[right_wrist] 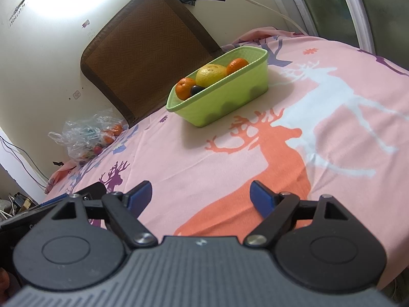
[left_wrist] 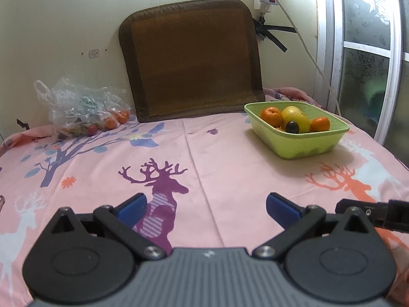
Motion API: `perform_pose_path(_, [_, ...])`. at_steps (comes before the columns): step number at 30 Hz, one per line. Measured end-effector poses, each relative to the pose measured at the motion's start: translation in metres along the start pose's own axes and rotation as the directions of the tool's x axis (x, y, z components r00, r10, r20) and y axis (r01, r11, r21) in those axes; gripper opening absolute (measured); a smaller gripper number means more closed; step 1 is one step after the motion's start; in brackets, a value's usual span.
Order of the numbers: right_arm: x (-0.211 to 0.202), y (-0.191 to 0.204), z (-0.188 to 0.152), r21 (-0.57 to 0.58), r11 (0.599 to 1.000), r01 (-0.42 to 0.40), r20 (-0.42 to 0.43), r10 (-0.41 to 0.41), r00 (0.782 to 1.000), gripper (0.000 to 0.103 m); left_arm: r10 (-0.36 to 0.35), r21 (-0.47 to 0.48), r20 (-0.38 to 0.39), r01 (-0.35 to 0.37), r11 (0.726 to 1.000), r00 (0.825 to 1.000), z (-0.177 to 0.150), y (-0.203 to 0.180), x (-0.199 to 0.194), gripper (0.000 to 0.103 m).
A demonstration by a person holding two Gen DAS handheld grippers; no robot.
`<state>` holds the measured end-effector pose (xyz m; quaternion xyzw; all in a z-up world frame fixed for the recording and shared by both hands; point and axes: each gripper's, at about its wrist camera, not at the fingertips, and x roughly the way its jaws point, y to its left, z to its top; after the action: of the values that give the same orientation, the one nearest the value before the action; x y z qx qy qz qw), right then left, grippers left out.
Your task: Organize fruits
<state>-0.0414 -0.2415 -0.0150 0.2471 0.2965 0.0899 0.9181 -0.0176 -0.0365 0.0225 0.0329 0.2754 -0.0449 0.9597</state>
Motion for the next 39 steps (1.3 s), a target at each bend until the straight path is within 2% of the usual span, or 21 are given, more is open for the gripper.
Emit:
perform_pose_path(30, [-0.0004,-0.0001,0.0005,0.003,1.0,-0.002,-0.001,0.002,1.0,0.086,0.069,0.063,-0.042,-0.067,0.996,0.997,-0.0071,-0.0089,0.0095,0.103])
perform_pose_path(39, [-0.0004,-0.0005,0.0005,0.002,1.0,-0.004,0.0,0.004,1.0,0.086,0.088,0.054,-0.03,-0.087,0.995,0.996,-0.0063,-0.0085,0.0068,0.103])
